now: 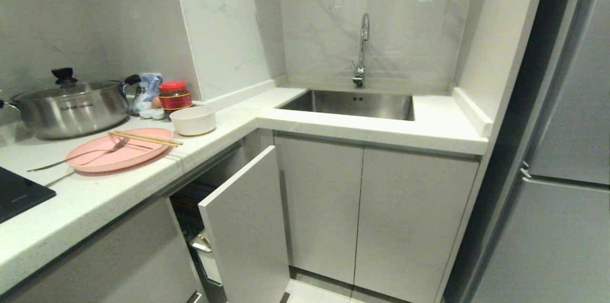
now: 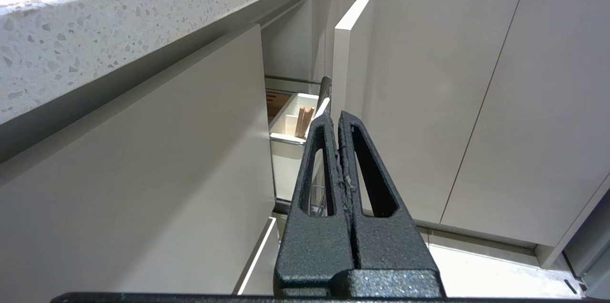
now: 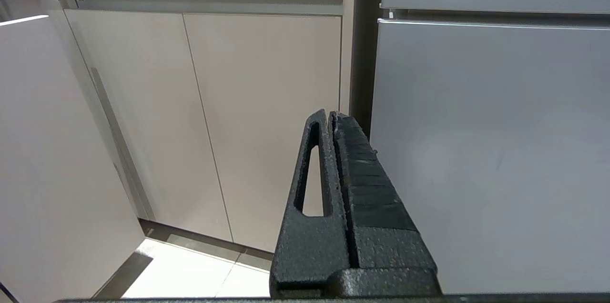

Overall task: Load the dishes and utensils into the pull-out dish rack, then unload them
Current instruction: Open the cupboard

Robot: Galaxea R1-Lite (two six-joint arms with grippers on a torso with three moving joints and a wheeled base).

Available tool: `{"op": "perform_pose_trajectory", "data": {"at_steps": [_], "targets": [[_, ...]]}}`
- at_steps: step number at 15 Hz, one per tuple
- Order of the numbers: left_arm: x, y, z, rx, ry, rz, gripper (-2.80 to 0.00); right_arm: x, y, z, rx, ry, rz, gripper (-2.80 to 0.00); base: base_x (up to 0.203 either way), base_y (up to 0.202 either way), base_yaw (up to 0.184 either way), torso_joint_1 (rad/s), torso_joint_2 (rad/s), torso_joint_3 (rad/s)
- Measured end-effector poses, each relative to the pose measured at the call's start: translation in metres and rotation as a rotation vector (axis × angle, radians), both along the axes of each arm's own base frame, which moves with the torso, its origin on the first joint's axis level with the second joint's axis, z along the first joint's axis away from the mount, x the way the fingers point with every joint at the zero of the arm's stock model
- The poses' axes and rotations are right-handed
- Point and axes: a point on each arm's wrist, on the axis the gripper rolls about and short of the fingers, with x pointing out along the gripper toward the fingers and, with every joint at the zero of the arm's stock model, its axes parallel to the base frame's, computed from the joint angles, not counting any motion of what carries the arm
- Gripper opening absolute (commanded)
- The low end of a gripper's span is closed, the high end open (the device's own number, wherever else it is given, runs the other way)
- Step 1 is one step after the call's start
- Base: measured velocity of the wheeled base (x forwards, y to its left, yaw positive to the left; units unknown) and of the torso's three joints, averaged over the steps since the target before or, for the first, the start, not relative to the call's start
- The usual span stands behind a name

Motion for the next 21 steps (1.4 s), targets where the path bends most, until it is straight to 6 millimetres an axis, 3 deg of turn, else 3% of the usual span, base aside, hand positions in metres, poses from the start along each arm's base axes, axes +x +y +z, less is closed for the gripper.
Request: {"op": "perform_pose_trajectory", "data": {"at_steps": [11, 13, 15, 19, 21], "targets": [[0.000, 0.000, 0.000, 0.009, 0.000, 0.001, -2.80, 0.000, 0.000, 0.000, 0.000, 0.000, -0.001, -2.80, 0.000, 0.000, 0.000, 0.000, 0.00, 0.000], [-0.003, 0.000, 0.009, 0.006, -0.020, 0.002, -2.80, 0.000, 0.000, 0.000, 0.000, 0.000, 0.000, -2.80, 0.000, 0.000, 0.000, 0.000, 0.00, 0.000], [-0.017, 0.000, 0.043, 0.011, -0.100, 0.003, -2.80, 0.000, 0.000, 0.000, 0.000, 0.000, 0.000, -2.80, 0.000, 0.000, 0.000, 0.000, 0.00, 0.000], [-0.068, 0.000, 0.146, 0.012, -0.265, 0.004, -2.80, 0.000, 0.000, 0.000, 0.000, 0.000, 0.000, -2.80, 0.000, 0.000, 0.000, 0.000, 0.00, 0.000], [-0.084, 0.000, 0.198, 0.014, -0.312, 0.004, -2.80, 0.000, 0.000, 0.000, 0.000, 0.000, 0.000, -2.80, 0.000, 0.000, 0.000, 0.000, 0.00, 0.000]]}}
